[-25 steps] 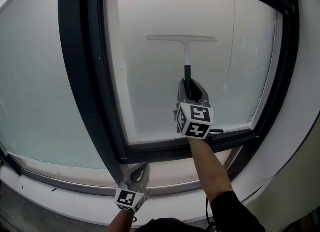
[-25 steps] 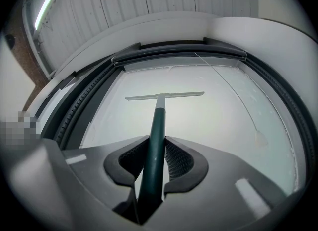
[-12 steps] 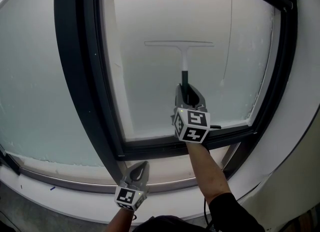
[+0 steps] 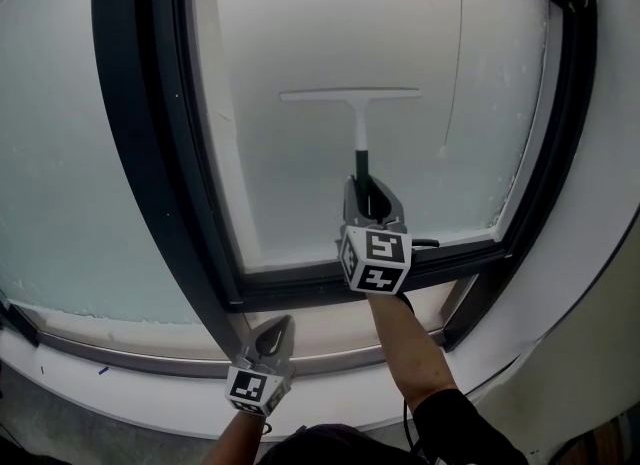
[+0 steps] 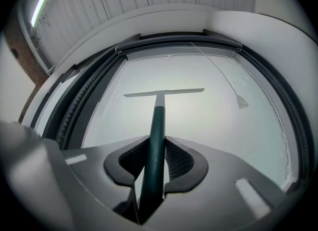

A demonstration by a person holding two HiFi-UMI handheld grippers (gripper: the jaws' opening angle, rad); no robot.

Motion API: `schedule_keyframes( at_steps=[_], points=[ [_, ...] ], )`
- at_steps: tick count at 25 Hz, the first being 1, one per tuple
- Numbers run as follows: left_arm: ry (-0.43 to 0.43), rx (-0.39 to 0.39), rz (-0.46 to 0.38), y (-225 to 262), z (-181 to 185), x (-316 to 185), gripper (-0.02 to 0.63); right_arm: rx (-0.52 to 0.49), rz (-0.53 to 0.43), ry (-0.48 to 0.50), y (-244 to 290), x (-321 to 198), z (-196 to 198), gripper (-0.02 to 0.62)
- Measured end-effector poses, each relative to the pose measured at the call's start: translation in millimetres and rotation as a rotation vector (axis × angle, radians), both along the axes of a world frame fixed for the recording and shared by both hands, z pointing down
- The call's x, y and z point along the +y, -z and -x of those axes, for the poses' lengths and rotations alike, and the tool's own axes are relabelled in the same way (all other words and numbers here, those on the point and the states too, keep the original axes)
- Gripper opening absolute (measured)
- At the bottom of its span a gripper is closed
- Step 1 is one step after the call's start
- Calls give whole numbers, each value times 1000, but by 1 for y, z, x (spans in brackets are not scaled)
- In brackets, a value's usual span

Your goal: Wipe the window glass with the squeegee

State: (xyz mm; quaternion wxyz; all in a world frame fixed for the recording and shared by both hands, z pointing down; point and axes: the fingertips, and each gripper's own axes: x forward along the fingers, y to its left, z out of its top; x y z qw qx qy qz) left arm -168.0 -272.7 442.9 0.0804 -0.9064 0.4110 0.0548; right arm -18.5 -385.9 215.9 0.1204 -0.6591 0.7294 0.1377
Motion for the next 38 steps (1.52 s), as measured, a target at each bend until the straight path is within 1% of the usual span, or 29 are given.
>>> schedule_keyframes(
  at_steps=[4, 7, 13, 18, 22, 24, 33, 38],
  points=[
    [3, 10, 10, -4, 2, 0, -2, -8, 9, -3, -9, 1, 0, 94],
    [12, 21, 21, -7, 3, -2, -2, 6, 11, -16, -18, 3, 0, 94],
    [10, 36, 27, -9, 3, -3, -2, 7, 40, -12, -40, 8, 0, 95],
    [3, 16, 32, -11, -1, -3, -2, 6, 70, -12, -58, 8, 1, 94],
    [-6, 32, 30, -12, -3, -2, -2, 17, 80, -18, -66, 8, 0, 95],
    [-3, 28, 24, -12, -2, -3, -2, 22, 85, -21, -68, 9, -2, 95],
    [-4, 103, 45, -10, -2, -2, -2, 10, 123, -20, -89, 11, -3, 95],
    [-1, 75, 58, -20, 0, -4, -2, 9, 126, -22, -99, 13, -2, 95]
  ],
)
